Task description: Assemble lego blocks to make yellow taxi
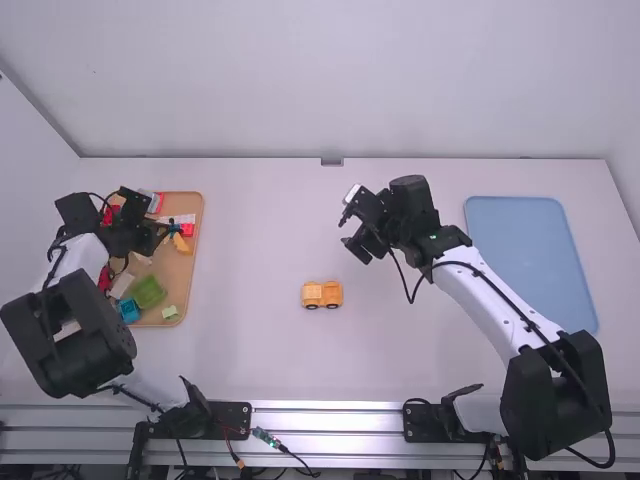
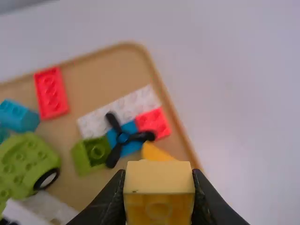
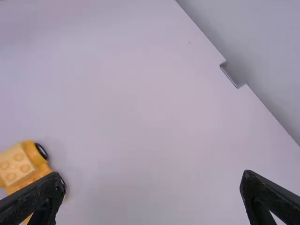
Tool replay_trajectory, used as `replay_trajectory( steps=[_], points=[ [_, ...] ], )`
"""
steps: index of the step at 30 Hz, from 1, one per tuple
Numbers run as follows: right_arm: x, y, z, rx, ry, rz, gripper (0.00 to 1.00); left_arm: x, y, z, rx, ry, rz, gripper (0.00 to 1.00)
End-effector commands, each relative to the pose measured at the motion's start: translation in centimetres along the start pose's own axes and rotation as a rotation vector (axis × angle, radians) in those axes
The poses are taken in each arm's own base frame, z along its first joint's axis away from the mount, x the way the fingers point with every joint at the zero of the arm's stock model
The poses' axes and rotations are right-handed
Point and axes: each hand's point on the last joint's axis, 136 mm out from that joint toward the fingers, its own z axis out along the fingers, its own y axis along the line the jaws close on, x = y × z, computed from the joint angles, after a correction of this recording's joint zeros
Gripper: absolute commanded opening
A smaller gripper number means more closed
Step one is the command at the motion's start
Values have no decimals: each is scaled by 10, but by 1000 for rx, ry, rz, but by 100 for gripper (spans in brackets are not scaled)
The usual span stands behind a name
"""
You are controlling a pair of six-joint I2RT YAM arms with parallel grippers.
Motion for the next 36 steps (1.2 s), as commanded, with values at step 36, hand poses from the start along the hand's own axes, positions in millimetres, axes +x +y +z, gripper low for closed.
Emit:
replay_trajectory(
  steps=[36],
  points=[
    [-69, 66, -47, -530, -621, 179, 97, -134, -339, -46, 1215, -602, 457, 2]
  ],
)
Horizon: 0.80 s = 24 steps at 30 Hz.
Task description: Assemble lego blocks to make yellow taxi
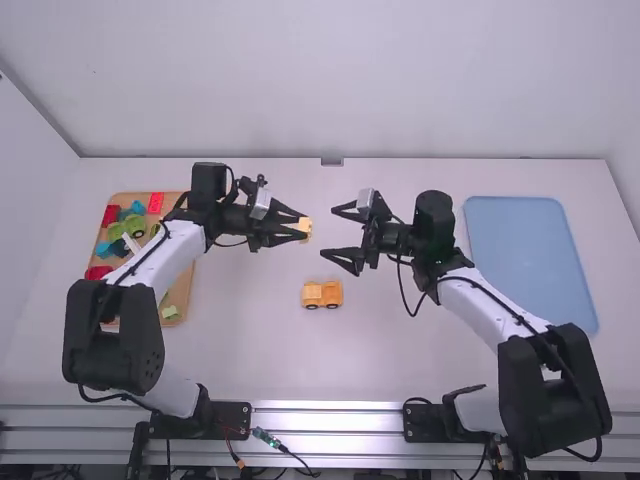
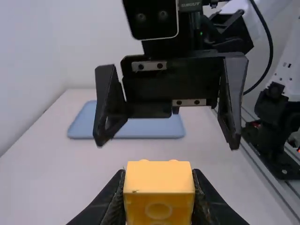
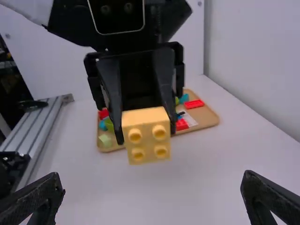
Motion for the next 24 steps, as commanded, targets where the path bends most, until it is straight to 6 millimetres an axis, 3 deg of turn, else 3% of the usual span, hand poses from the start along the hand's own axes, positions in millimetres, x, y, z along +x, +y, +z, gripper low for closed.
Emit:
replay_trajectory(
  steps=[1, 11, 19, 24],
  points=[
    [-3, 5, 1, -19, -8, 40, 96, -12, -12, 6, 56, -35, -36, 2],
    [-8, 14, 0, -70, -26, -32, 88, -33, -14, 31, 132, -38, -29, 2],
    [-10, 14, 0, -71, -32, -69, 71, -36, -14, 31, 134, -34, -91, 2],
    [-15, 14, 0, -71, -46, -90, 69, -36, -15, 33, 139, -34, -90, 2]
  ],
)
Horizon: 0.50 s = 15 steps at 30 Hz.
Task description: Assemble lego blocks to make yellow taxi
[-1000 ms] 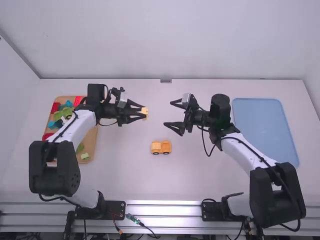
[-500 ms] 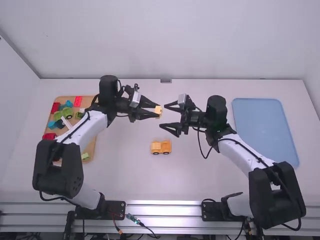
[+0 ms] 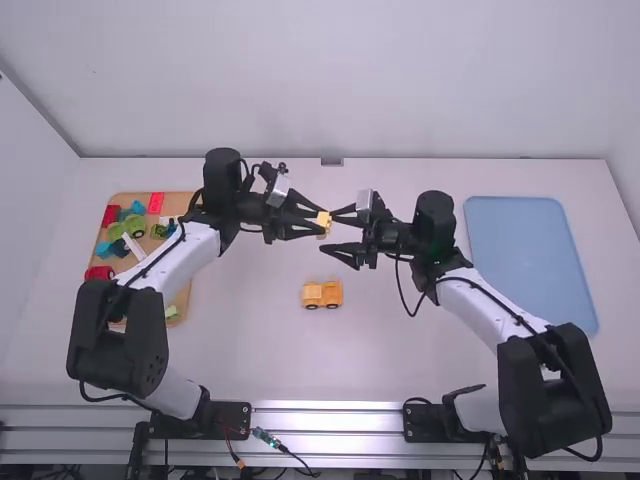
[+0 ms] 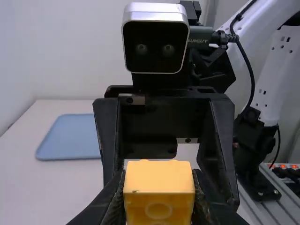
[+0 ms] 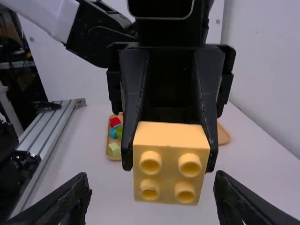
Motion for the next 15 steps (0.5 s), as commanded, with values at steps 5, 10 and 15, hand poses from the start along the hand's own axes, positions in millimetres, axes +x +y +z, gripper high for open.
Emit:
replay_trajectory(
  steps=[5, 10, 15],
  points=[
    [-1, 3, 0, -10, -3, 3, 66, -5, -10, 2, 30, -7, -5, 2],
    [0, -2, 0, 21, 1, 11, 67, -5, -13, 8, 50, -7, 2, 2],
    [0, -2, 0, 19, 2, 16, 64, -7, -15, 15, 63, -5, 7, 2]
  ],
)
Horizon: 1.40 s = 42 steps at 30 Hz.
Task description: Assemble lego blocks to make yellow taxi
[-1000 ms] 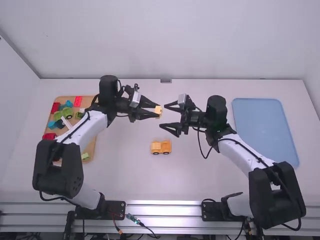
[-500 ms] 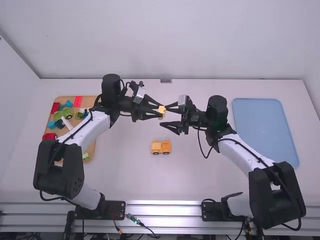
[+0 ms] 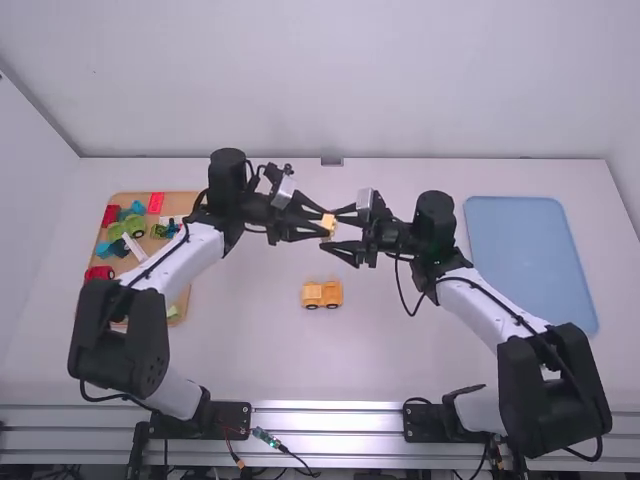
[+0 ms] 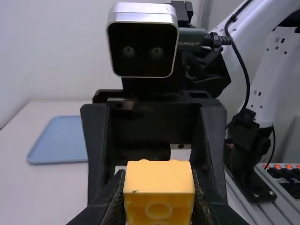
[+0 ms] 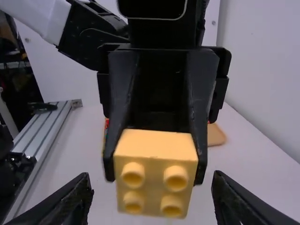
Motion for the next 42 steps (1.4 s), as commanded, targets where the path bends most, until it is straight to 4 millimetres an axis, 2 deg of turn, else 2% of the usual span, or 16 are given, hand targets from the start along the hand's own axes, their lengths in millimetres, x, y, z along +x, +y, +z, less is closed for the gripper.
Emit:
replay_trajectory(
  steps=[1, 5, 16, 30, 42],
  points=[
    [-1, 2, 0, 0, -2, 6, 63, -5, -9, 3, 27, -4, -11, 2],
    [0, 1, -1, 1, 0, 10, 56, -5, -7, 3, 19, -3, -11, 2],
    [2, 1, -1, 0, 5, -1, 57, -10, -3, 3, 0, -1, -3, 2],
    [2, -5, -8, 19, 3, -9, 57, -2, -3, 3, -15, 3, -25, 2],
    [2, -4, -9, 7, 2, -16, 50, -6, -2, 3, -14, 0, 1, 2]
  ],
)
